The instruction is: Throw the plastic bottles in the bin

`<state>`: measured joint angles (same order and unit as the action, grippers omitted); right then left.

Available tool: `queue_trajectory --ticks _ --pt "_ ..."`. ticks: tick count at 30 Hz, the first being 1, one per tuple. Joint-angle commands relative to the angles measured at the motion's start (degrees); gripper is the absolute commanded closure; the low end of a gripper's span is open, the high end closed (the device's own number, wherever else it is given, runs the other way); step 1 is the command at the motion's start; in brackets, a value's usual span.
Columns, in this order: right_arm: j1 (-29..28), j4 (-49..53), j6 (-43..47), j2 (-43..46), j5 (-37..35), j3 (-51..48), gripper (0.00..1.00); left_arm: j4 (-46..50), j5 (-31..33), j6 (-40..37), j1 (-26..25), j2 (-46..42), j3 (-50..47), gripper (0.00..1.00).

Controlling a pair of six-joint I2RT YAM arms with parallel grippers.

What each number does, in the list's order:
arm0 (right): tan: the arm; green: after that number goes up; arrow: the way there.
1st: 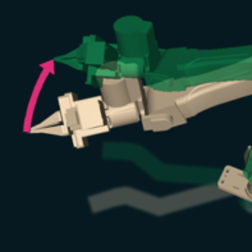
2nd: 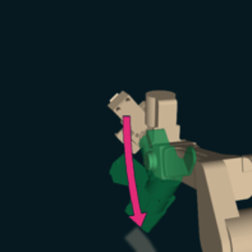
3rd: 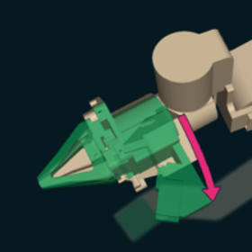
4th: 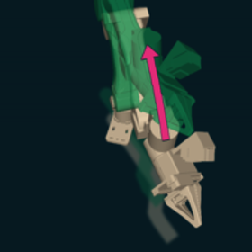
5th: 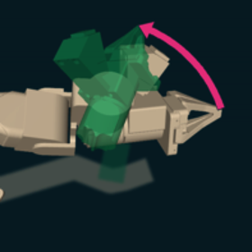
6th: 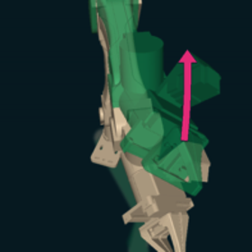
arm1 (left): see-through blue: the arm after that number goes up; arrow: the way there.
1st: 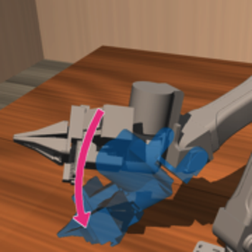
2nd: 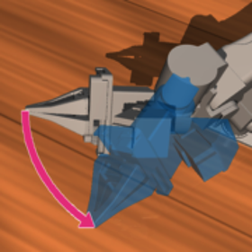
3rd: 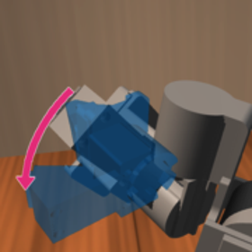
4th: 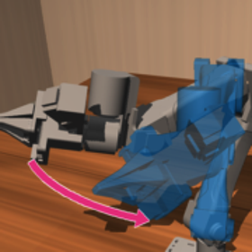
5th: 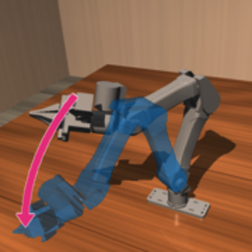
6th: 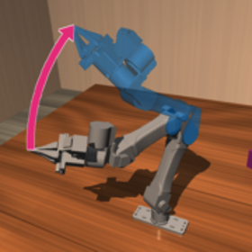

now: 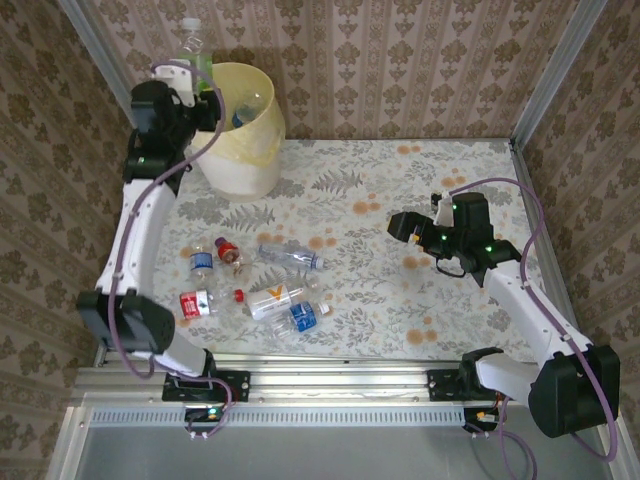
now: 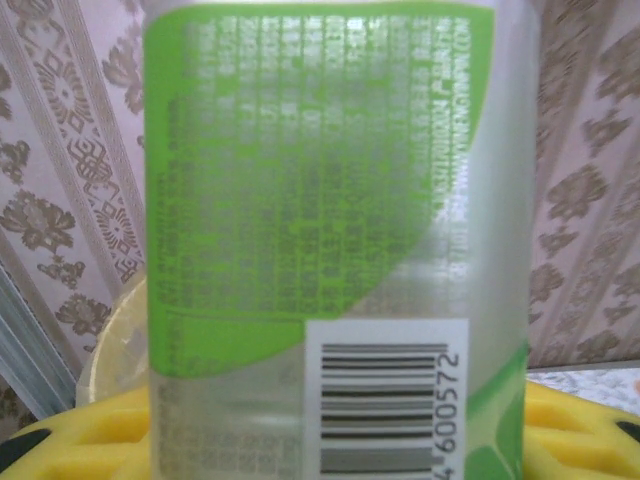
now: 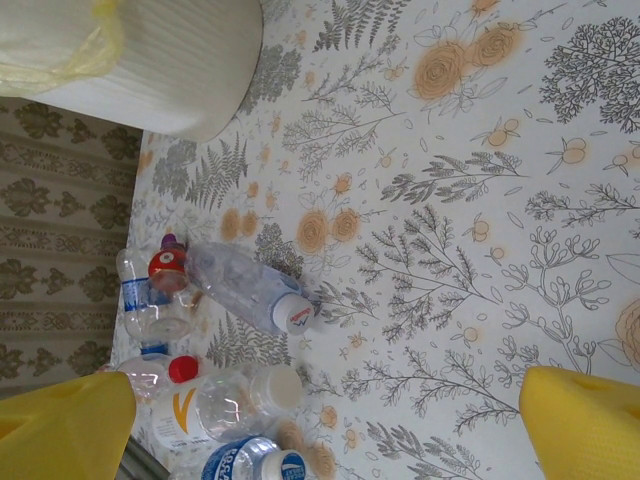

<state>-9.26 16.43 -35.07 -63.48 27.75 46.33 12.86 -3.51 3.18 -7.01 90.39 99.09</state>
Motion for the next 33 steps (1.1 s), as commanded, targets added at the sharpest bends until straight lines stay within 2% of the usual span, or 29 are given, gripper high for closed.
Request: queue_trajectory --ticks 1,6,11,22,33 --pt "0.31 -0.46 0.51 0.67 1.09 0.74 0.00 9.72 -1.43 1.72 0.85 6.49 6.41 0.28" --pt "0.29 1.43 1.38 2.92 -0.03 0.06 0.00 10.18 -3.26 3.65 0.59 8.58 10.43 0.00" --pt "0.29 1.67 1.33 4.05 0.03 -0.45 0.00 10.26 -1.55 4.20 0.76 4.16 10.15 0.00" --pt "0.31 1.15 0.21 5.40 0.38 -1.13 0.00 10.60 -5.48 4.47 0.63 -5.20 4.86 0.00" --pt "0.29 2.15 0.53 6.53 -0.15 -1.47 0.00 11.45 -6.63 1.79 -1.74 -10.88 -0.82 0.00"
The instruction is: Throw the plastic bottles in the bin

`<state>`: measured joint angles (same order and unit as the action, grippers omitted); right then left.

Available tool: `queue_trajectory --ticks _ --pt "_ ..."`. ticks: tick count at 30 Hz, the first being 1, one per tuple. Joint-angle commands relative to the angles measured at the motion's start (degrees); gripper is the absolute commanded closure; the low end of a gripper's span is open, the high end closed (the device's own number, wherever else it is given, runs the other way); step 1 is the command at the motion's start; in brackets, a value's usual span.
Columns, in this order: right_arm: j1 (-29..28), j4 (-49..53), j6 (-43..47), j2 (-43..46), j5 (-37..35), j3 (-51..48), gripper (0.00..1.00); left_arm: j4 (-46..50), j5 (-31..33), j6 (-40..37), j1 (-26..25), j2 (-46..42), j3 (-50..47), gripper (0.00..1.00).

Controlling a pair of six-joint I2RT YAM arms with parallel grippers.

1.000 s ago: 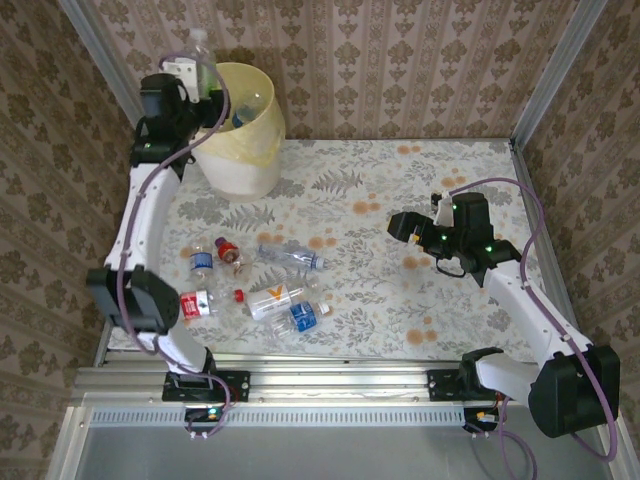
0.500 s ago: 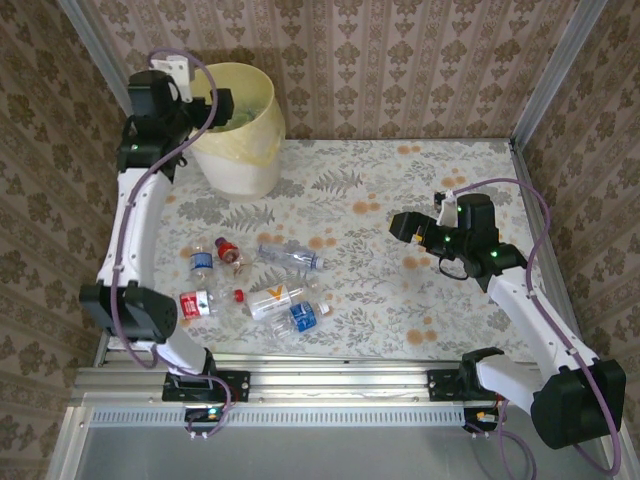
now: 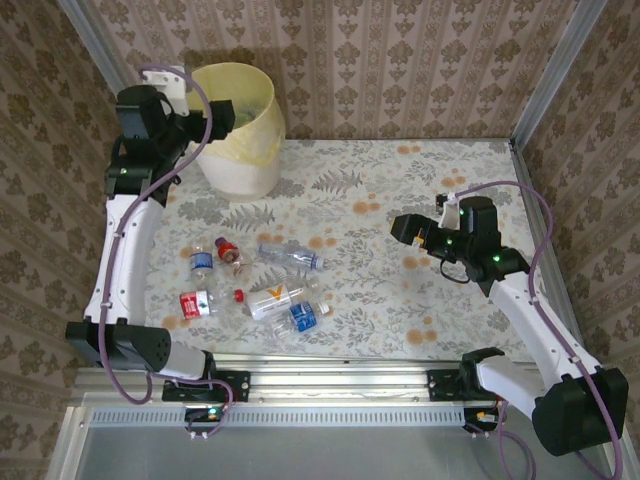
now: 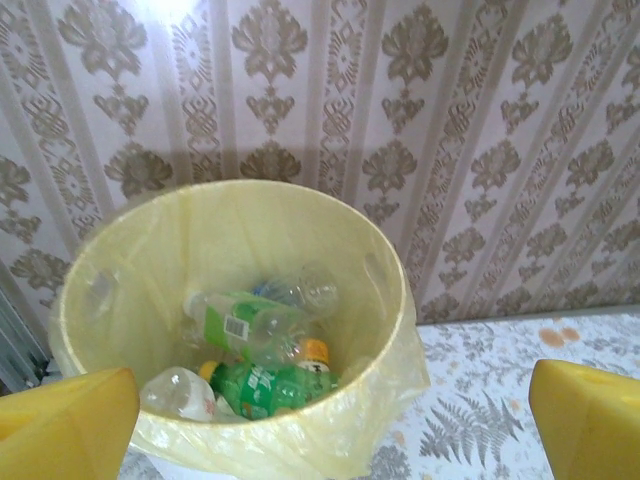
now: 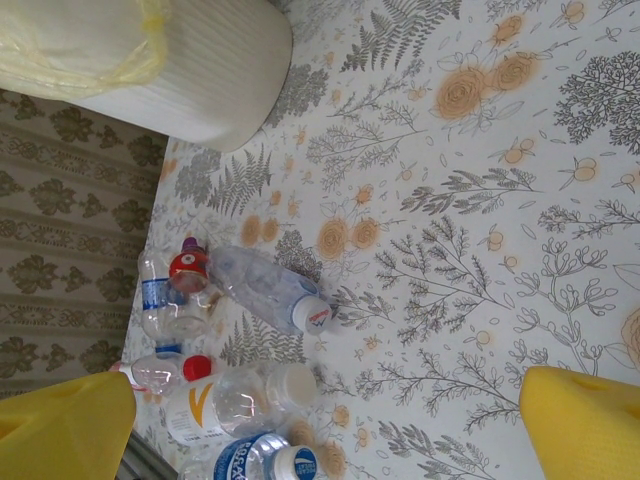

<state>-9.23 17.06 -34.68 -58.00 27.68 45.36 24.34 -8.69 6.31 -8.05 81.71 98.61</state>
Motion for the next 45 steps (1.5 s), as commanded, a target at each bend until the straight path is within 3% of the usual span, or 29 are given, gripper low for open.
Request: queue_trajectory --ticks 1,16,32,45 --pt "0.27 1.41 0.14 0.96 -0.08 -0.45 0.00 0.25 -1.64 -1.76 -1.06 -2.41 -0.63 0.00" --pt "0.27 1.54 0.40 1.04 -0.26 -0.61 0.00 7.89 0.11 -2.86 -1.67 -7.71 -6.24 0.00" --pt "0.27 -0.13 -0.04 -1.60 1.14 -0.25 0.00 21.36 2.45 5.43 5.30 -15.46 -16.34 0.00" --pt "0.27 -0.71 0.31 -1.67 1.41 -1.60 0.00 30.29 -1.11 8.62 10.84 -14.84 -22.83 0.00"
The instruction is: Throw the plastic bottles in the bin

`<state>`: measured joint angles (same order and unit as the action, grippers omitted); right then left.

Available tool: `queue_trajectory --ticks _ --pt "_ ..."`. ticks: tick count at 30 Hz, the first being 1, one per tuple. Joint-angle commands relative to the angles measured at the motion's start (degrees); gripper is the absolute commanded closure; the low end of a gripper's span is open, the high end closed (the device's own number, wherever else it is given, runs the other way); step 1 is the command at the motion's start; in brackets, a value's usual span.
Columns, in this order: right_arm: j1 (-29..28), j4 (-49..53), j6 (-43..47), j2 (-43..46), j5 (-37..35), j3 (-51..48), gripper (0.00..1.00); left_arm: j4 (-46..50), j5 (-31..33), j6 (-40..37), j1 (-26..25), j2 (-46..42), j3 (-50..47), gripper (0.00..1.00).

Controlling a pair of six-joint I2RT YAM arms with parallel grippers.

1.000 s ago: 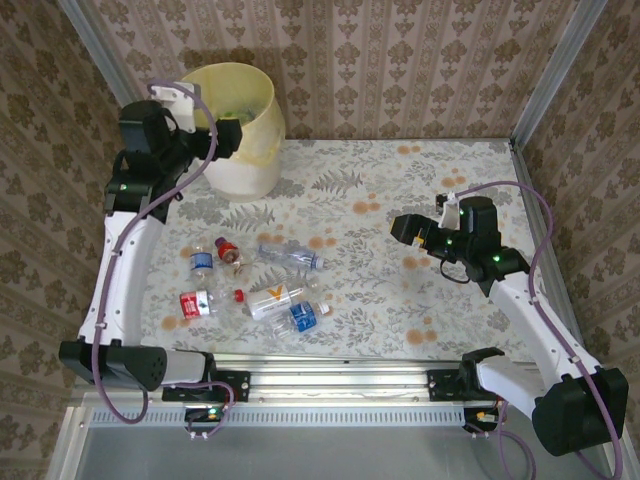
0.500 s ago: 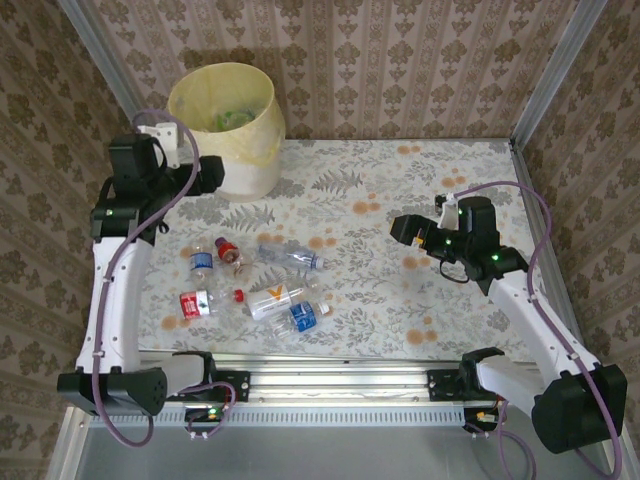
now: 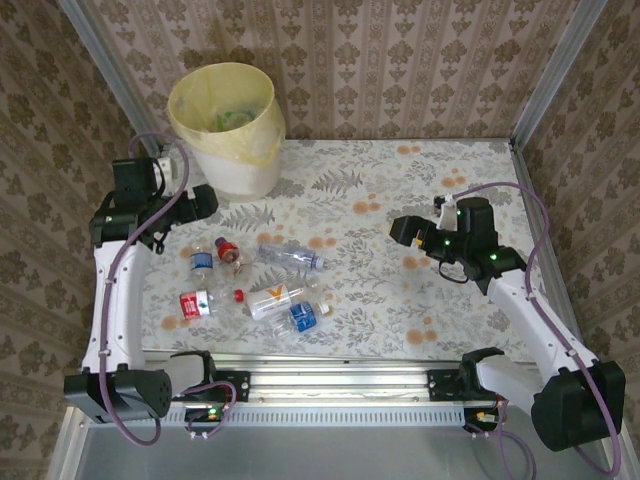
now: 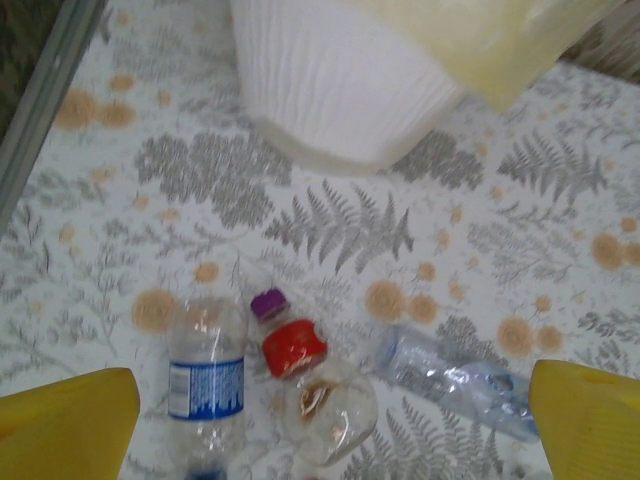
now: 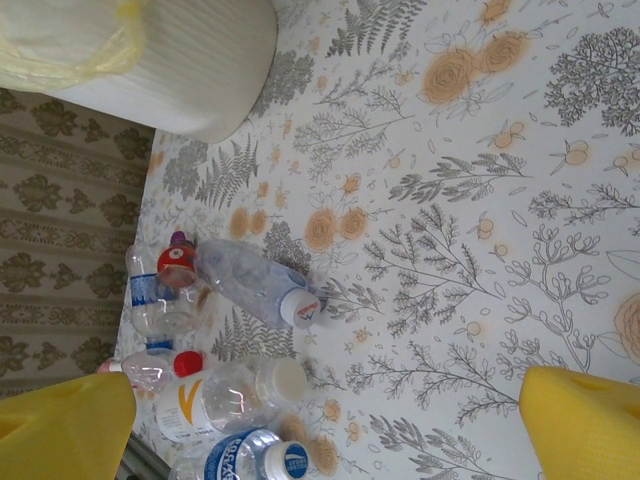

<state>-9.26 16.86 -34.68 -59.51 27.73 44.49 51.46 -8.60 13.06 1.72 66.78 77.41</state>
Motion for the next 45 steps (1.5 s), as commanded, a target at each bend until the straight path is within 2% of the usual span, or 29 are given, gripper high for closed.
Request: queue_trajectory --ticks 1,10,19,37,45 --pt "0.32 -0.68 0.29 -0.26 1.50 -0.72 0.00 3.17 -1.13 2.05 1.28 0.38 -2.26 0.00" --pt "0.29 -0.95 0.47 -0.41 1.67 -1.20 0.00 -0.50 4.21 5.76 1.31 5.02 -9.80 0.00" --pt "0.41 -1.22 1.05 -0.59 1.81 -1.64 0.00 -6.39 6.46 7.67 1.30 11.43 -16.82 0.00" --pt "1.00 -1.64 1.28 -0.96 2.51 -2.13 0.00 -9.52 12.26 5.89 2.70 20.03 -20.25 0.17" --pt "1.17 -2.02 0.71 -1.01 2.82 -2.31 0.00 -12.16 12.82 5.35 2.68 24.06 -21.54 0.23"
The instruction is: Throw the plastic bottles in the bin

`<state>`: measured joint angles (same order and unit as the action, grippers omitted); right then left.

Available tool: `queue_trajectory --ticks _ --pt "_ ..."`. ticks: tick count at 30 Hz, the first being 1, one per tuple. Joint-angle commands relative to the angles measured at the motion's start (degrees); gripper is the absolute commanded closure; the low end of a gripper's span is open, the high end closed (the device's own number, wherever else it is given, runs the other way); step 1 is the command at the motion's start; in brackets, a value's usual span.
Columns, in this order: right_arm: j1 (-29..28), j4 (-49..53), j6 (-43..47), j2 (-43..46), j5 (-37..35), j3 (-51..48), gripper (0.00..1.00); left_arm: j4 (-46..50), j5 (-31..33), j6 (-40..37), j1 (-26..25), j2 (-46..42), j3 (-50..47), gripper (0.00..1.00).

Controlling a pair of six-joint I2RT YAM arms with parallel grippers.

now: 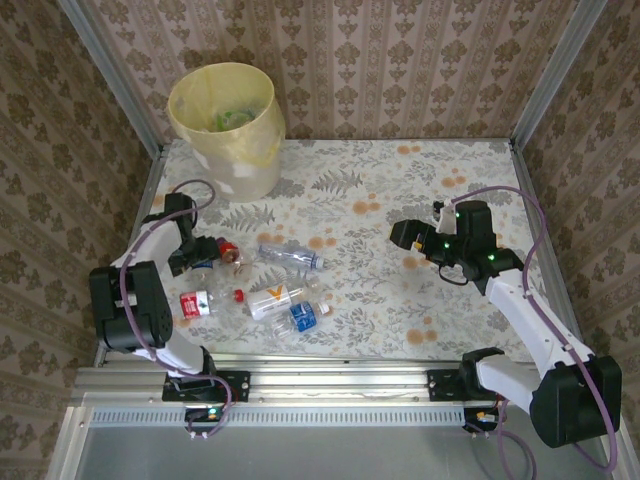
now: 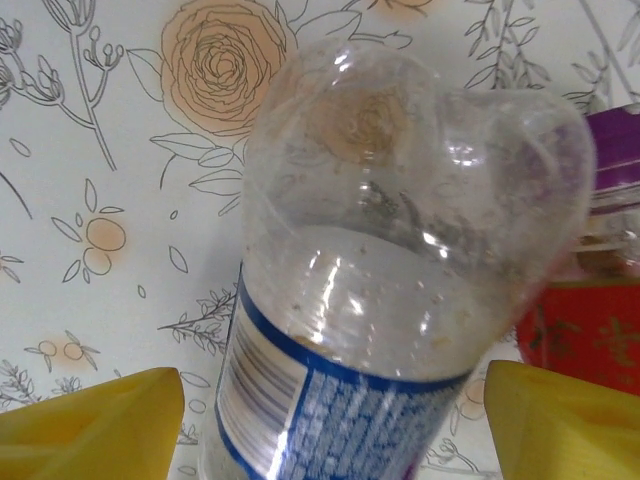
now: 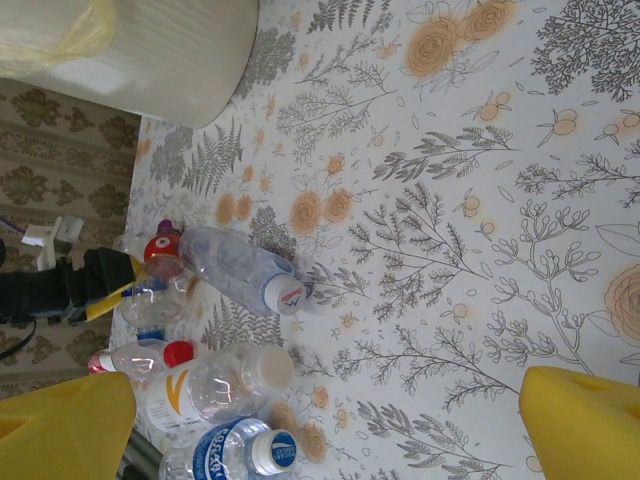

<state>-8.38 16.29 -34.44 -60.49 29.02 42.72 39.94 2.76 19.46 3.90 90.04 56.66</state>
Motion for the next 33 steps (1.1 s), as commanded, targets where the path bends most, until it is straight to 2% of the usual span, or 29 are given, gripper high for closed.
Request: queue_trajectory --ticks 1,8,15,25,33 --pt "0.30 -1.33 0.57 0.17 1.49 -0.48 0.00 -0.95 1.62 -1.14 0.49 1.17 -0.88 0.23" --pt "0.38 -0.52 0.94 0.28 1.14 -0.09 0.00 -3.02 1.27 -1.29 0.50 2.71 -1.56 0.27" --pt "0.36 -0.57 0.77 0.20 1.18 -0.02 0.00 -4.94 0.04 -2.64 0.49 3.30 -2.48 0.40" --pt "0.41 -0.59 0.63 0.28 1.05 0.00 0.00 -4.99 -2.18 -3.94 0.45 -1.84 -2.50 0.52" --pt "0.38 -0.51 0.69 0.71 0.90 -0.48 0.00 -4.71 -3.56 -4.78 0.24 -7.42 -2.06 0.55"
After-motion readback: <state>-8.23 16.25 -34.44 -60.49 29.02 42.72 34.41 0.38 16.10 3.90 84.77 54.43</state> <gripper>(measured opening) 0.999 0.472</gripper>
